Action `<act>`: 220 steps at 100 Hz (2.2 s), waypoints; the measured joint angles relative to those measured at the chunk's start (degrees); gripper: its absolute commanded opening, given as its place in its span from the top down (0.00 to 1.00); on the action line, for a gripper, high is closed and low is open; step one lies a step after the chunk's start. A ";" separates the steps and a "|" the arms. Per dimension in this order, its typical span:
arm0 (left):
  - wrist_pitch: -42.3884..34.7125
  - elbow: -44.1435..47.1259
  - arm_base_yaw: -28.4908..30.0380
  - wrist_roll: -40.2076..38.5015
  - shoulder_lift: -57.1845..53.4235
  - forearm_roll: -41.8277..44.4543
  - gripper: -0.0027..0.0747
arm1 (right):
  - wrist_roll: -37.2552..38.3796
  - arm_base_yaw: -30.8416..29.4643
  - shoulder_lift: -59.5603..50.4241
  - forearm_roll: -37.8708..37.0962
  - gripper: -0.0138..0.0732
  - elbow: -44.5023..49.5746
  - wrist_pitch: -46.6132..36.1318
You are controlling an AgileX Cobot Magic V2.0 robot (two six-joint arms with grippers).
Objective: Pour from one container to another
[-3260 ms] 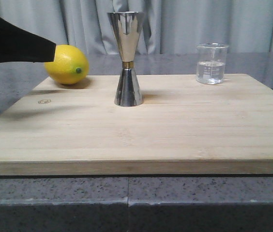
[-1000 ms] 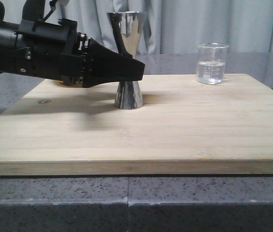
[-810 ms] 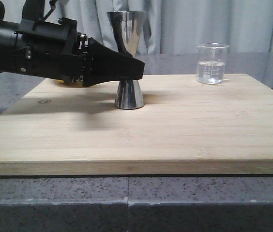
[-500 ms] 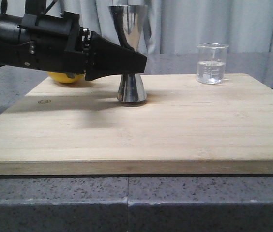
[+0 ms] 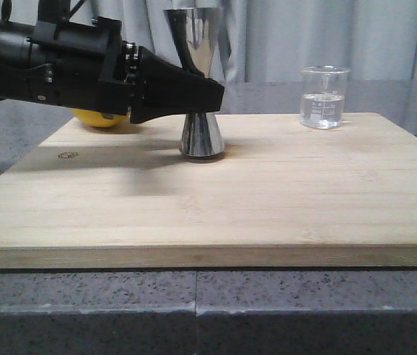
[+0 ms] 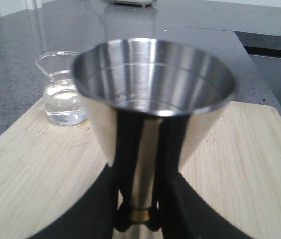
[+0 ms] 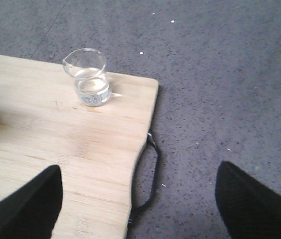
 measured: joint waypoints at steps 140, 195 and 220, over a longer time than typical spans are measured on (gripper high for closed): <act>0.00 0.00 0.00 0.13 0.00 0.00 0.83 | 12.30 21.21 31.99 -2.97 0.17 16.73 -68.59; 0.00 0.00 0.00 0.15 0.00 0.00 0.83 | 16.72 21.28 45.32 -8.50 0.17 15.24 -85.55; 0.00 0.00 0.00 0.15 0.00 0.00 0.83 | 16.85 21.28 48.73 -8.50 0.17 11.59 -86.00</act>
